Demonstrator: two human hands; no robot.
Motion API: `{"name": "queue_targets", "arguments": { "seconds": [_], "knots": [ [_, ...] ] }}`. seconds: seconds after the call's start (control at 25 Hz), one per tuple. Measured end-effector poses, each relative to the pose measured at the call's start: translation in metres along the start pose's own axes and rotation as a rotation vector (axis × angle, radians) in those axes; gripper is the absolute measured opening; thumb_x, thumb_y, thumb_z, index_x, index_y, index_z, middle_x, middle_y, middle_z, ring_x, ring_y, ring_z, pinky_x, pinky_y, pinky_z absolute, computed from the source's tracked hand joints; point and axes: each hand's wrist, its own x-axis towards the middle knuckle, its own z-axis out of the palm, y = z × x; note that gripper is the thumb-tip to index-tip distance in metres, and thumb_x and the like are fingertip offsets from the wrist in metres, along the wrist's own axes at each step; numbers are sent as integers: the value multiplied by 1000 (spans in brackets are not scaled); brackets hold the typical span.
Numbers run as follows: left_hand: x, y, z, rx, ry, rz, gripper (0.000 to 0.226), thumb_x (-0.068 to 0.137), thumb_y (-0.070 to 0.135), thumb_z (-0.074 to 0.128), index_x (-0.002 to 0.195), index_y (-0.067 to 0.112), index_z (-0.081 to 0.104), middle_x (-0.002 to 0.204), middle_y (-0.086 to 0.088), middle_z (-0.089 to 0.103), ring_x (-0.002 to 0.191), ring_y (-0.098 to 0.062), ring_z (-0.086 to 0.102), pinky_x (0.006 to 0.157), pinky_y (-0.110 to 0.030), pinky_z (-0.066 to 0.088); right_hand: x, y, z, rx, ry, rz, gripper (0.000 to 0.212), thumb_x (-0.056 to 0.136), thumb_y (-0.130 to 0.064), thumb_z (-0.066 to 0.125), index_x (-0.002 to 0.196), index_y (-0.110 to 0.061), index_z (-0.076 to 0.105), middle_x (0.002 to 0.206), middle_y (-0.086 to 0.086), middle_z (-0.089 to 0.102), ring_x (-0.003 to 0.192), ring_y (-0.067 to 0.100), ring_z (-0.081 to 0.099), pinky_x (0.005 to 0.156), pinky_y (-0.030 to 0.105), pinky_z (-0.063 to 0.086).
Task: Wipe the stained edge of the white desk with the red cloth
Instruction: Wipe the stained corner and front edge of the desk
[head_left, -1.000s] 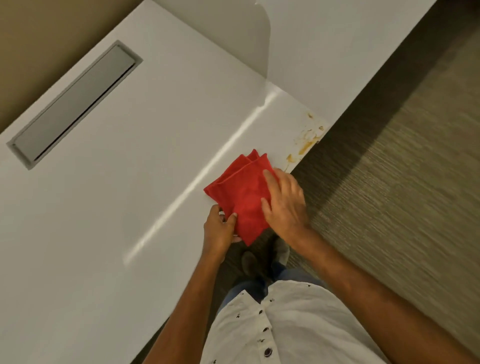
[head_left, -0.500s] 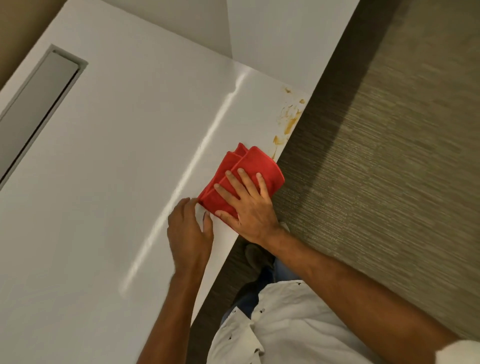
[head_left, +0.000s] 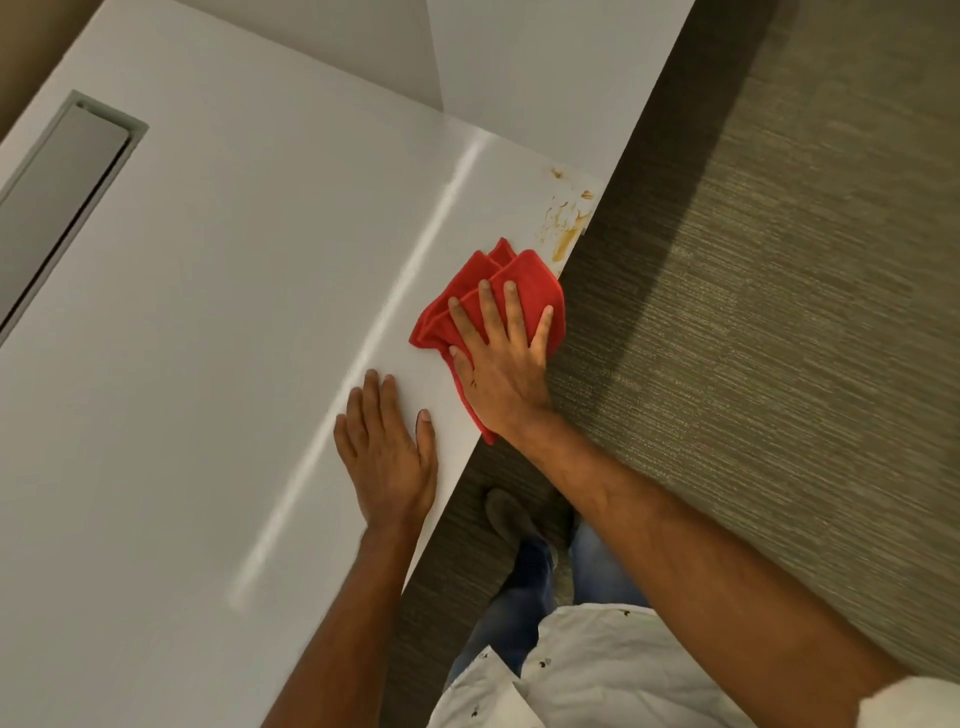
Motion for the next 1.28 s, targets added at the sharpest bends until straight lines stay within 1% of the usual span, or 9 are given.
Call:
{"name": "queue_targets", "arguments": {
  "seconds": [0.16,0.32,0.4,0.48,0.6,0.72,0.88,1.12,1.28],
  "knots": [
    [0,2,2,38,3,1,66,105,49,31,162,16,25,171,-7,22,159,-29,18,130,-53,13,-29,16,6,100,64,-151,60,110,-44,32,165,-20,29,174,10,24,163,33,14,128,66,17],
    [4,17,4,-2,82,-56,62,102,47,35,154,12,38,165,-11,33,153,-33,29,126,-55,20,-31,41,8,172,119,-287,55,110,-37,39,161,-16,39,171,8,32,162,28,22,132,55,17],
    [16,33,6,-19,122,-89,62,102,47,36,153,13,39,166,-11,32,152,-33,29,126,-54,19,-13,48,4,189,124,-284,55,109,-39,37,160,-17,41,170,7,34,161,28,24,131,55,18],
    [33,49,11,-39,142,-93,63,103,48,37,156,14,36,169,-10,26,156,-31,24,128,-53,15,3,52,2,187,135,-258,57,109,-41,33,160,-17,41,170,7,35,161,28,25,131,56,19],
    [54,62,23,-43,176,-100,67,104,50,31,160,14,29,171,-8,22,158,-28,19,129,-51,13,6,55,8,200,176,-228,59,108,-42,33,160,-16,41,169,8,36,161,28,26,131,55,19],
    [57,60,32,28,204,-115,66,106,51,24,162,15,27,171,-7,23,159,-27,18,130,-49,12,-11,54,15,266,194,-228,59,108,-42,37,161,-15,39,170,8,36,161,27,24,131,53,20],
    [61,56,37,98,221,-101,69,104,53,17,162,17,25,172,-5,22,159,-27,17,130,-48,12,-27,57,23,331,222,-259,58,107,-40,39,159,-15,42,168,8,39,160,27,27,131,53,23],
    [62,54,41,98,227,-108,75,100,61,18,163,22,21,173,0,18,160,-24,15,130,-47,9,15,68,18,296,258,-226,57,106,-45,38,156,-19,47,167,5,42,160,28,27,130,58,16],
    [64,53,41,103,232,-95,78,97,65,18,163,24,21,173,1,18,160,-23,15,130,-47,8,21,68,19,327,293,-165,58,107,-45,35,158,-19,44,167,5,41,161,27,26,131,57,15]
  ]
}}
